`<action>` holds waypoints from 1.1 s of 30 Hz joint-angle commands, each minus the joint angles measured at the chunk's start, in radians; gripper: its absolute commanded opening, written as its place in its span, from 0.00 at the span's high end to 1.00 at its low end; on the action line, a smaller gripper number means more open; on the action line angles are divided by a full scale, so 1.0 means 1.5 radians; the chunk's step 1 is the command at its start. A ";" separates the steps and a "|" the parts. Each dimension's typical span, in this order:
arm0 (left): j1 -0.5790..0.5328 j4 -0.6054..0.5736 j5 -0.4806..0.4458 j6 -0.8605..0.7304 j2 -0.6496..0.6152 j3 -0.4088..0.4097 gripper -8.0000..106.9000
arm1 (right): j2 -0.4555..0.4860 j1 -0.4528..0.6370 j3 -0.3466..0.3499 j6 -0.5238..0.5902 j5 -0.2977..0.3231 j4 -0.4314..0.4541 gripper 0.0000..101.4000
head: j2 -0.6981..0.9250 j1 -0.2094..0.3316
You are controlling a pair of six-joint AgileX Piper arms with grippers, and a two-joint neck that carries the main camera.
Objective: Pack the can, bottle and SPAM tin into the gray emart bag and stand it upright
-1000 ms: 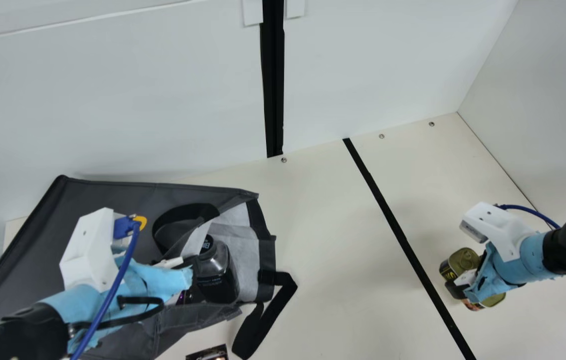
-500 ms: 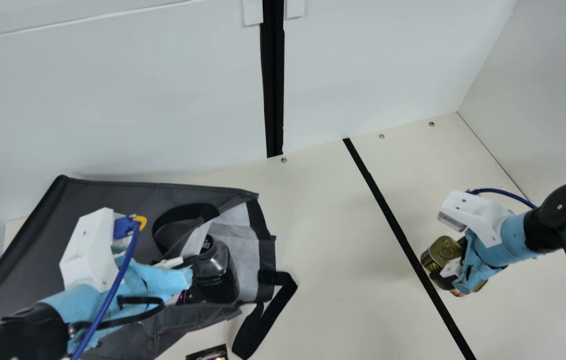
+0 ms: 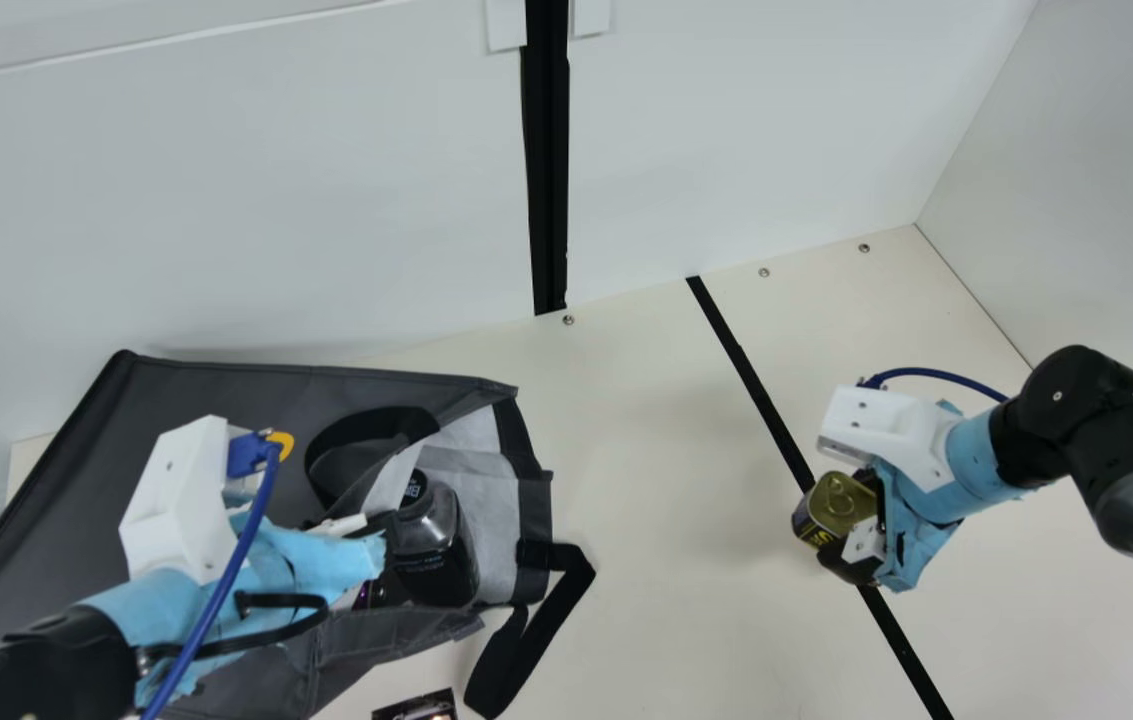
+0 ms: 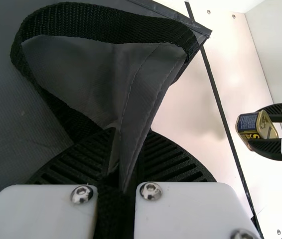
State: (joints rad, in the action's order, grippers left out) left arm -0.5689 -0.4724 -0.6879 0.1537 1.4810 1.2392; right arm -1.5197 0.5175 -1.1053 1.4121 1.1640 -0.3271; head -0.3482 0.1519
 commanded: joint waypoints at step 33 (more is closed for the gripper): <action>0.000 0.000 0.000 0.000 0.000 0.000 1.00 | 0.027 -0.190 0.015 0.011 0.019 -0.018 1.00 | -0.001 0.015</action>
State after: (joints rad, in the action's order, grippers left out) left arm -0.5689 -0.4724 -0.6879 0.1537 1.4810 1.2392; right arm -1.4812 0.2396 -1.0829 1.4290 1.1935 -0.3508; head -0.3467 0.1519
